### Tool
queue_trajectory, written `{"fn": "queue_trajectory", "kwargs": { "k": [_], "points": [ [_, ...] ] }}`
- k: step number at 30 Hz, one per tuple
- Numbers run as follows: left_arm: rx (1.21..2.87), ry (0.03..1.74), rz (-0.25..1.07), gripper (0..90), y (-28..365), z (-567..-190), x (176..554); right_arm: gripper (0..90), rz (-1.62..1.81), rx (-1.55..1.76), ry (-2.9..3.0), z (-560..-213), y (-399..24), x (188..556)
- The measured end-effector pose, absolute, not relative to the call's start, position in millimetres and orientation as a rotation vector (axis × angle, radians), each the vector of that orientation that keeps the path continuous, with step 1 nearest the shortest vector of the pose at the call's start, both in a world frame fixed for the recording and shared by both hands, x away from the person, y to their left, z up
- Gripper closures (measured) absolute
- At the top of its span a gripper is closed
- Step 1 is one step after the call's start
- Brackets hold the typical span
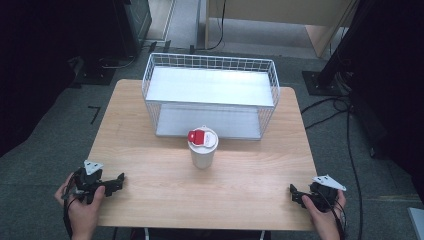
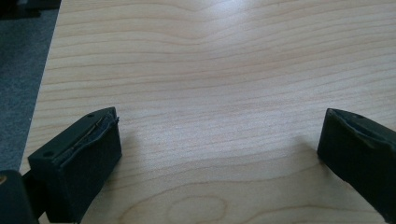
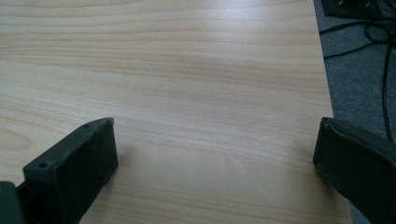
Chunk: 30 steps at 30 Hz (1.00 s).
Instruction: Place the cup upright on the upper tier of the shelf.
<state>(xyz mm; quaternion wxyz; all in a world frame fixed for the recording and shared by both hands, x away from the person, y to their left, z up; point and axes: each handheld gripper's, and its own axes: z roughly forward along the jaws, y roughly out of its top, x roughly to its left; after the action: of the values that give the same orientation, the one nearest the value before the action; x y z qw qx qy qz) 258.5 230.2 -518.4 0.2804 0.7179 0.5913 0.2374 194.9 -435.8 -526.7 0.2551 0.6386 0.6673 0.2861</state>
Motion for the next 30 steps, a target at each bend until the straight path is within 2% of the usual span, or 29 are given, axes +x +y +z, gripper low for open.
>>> {"fn": "queue_trajectory", "kwargs": {
  "k": [7,15,30],
  "points": [
    [1.925,1.584,0.636,0.0,230,-518,259,0.2,0.773,1.741,1.797,-527,-433,197],
    [1.921,1.586,0.637,0.0,230,-519,259,5.8,0.885,1.747,1.733,-515,-420,196],
    [1.923,1.585,0.638,0.0,230,-519,259,6.4,1.041,1.526,1.852,-472,-333,228]
  ]
}}
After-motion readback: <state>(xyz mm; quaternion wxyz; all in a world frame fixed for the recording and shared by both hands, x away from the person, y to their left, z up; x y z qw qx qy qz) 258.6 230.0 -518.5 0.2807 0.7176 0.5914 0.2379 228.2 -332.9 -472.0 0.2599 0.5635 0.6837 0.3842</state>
